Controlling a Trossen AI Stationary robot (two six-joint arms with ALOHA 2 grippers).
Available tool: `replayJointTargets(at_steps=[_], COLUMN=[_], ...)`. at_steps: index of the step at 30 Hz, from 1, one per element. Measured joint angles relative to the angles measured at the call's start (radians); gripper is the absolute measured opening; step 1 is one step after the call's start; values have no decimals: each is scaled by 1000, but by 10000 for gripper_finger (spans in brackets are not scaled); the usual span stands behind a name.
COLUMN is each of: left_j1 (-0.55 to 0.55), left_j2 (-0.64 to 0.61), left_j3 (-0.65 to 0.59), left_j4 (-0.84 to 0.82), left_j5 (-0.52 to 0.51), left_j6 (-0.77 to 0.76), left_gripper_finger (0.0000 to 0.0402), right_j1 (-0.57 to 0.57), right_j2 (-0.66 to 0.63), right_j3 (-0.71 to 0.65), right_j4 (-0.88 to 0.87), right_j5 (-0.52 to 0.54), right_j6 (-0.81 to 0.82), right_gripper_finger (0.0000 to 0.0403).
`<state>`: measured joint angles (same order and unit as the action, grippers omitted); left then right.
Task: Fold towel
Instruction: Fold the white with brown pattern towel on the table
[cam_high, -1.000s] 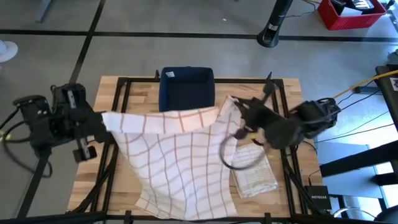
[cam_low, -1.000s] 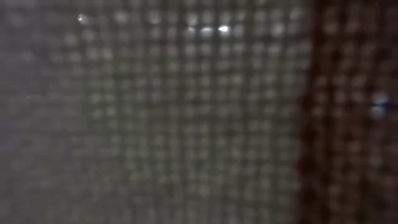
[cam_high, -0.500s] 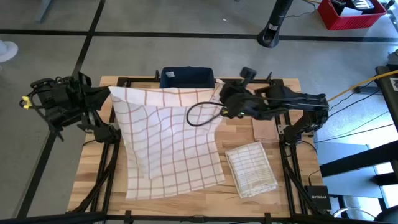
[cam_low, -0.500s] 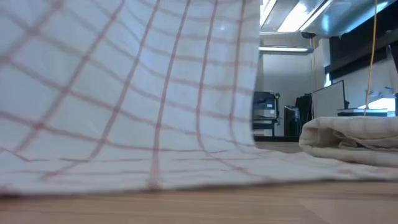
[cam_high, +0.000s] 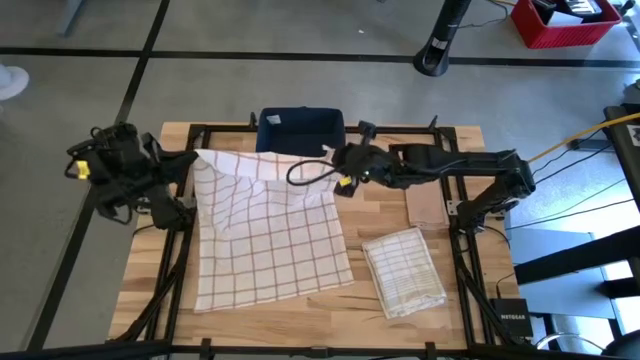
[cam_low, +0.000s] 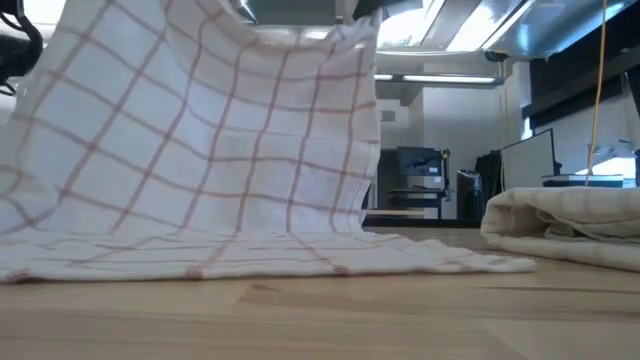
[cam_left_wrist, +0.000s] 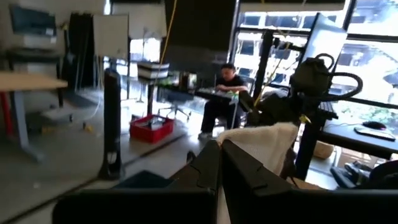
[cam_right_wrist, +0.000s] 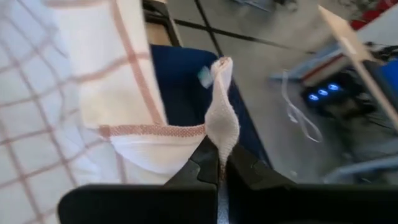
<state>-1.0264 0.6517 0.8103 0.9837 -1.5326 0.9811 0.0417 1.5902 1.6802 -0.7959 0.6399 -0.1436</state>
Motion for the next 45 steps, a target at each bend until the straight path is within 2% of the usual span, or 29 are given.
replayJointTargets(at_steps=[3,11,14,21,26,31,36,40,42,45], left_j1=[-1,-44,-84,-191,-273,-361,-396,-403,-398,-370], left_j2=[-5,-2,4,53,129,215,313,387,426,461], left_j3=[-33,-163,-202,-266,-314,-336,-346,-346,-346,-333], left_j4=[-2,-7,-7,-45,-186,-340,-427,-455,-460,-449], left_j5=[-38,-39,-39,-39,-38,-38,-38,-35,-35,-37], left_j6=[-56,-311,-441,-751,-1115,-1525,-1832,-1938,-1895,-1753], left_gripper_finger=[1,1,1,1,1,1,1,1,1,1], right_j1=[4,53,115,256,331,392,435,453,457,456], right_j2=[-21,-74,-78,-78,-75,-74,-74,-74,-74,-74], right_j3=[-86,-329,-369,-417,-496,-627,-719,-768,-778,-779], right_j4=[76,247,276,281,345,511,634,688,693,695], right_j5=[-53,-177,-211,-214,-221,-259,-278,-286,-286,-286], right_j6=[6,114,144,234,284,316,359,379,379,379], right_gripper_finger=[5,5,5,5,5,5,5,5,5,5])
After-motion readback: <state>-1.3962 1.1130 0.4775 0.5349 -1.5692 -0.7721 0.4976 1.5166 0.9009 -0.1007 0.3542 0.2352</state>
